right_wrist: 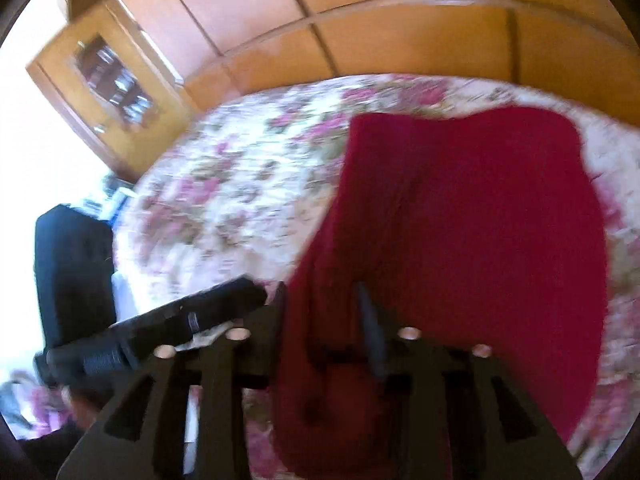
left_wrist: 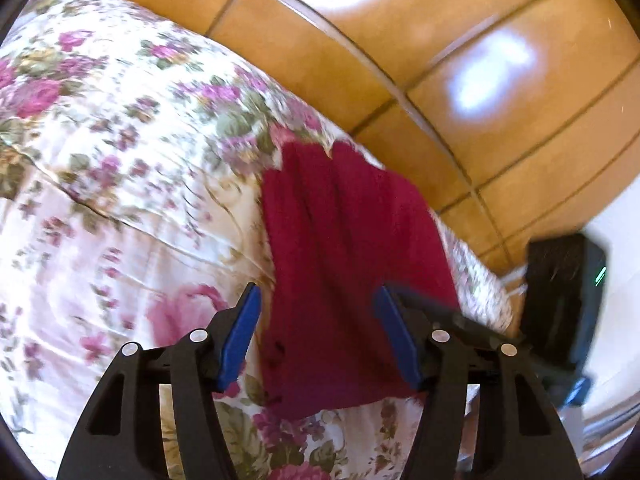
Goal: Fold small clothes
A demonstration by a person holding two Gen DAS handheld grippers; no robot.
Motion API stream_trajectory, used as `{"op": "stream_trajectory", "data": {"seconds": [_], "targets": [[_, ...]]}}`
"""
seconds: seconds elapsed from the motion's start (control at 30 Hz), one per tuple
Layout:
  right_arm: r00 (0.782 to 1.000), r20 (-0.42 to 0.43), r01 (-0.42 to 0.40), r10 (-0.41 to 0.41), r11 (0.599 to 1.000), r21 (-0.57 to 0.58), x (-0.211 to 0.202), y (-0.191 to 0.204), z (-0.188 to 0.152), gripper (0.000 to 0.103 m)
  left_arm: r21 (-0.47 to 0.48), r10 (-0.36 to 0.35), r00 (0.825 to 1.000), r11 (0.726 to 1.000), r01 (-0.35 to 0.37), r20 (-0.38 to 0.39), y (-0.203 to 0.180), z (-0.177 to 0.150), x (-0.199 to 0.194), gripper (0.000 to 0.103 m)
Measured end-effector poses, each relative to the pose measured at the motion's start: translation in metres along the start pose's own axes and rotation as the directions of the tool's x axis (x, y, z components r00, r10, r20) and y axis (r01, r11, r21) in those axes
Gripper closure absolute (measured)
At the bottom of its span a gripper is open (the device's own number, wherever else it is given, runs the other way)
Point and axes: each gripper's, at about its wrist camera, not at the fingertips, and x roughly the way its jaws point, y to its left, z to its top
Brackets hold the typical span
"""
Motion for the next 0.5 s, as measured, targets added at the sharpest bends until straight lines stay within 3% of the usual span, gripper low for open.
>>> {"op": "stream_trajectory", "data": {"seconds": [0.1, 0.2, 0.27, 0.33, 0.43, 0.5], "targets": [[0.994, 0.035, -0.109, 0.108, 0.994, 0.034, -0.011, -0.005, -0.005, 0.048, 0.001, -0.004, 1.000, 1.000, 0.004, 0.022, 0.001, 0.014, -0.014, 0.043], [0.965, 0.076, -0.256, 0.249, 0.962, 0.095, -0.038, -0.018, -0.015, 0.047, 0.011, -0.050, 0.999, 0.999, 0.049, 0.022, -0.008, 0.025, -0.020, 0.043], [0.954, 0.109, -0.290, 0.279, 0.950, 0.112, -0.058, -0.025, -0.025, 0.043, 0.017, -0.081, 0.997, 0.997, 0.081, 0.006, -0.016, 0.031, -0.015, 0.043], [0.960, 0.132, -0.260, 0.245, 0.960, 0.109, -0.078, -0.034, -0.039, 0.042, 0.022, -0.090, 0.996, 0.996, 0.091, -0.026, -0.025, 0.036, -0.005, 0.043], [0.983, 0.126, -0.145, 0.131, 0.983, 0.109, -0.100, -0.051, -0.064, 0.042, 0.031, -0.110, 0.989, 0.993, 0.114, -0.098, -0.036, 0.037, 0.013, 0.039], [0.991, 0.117, -0.085, 0.071, 0.989, 0.123, -0.109, -0.062, -0.082, 0.044, 0.047, -0.083, 0.986, 0.995, 0.090, -0.141, -0.043, 0.036, 0.031, 0.036]]}}
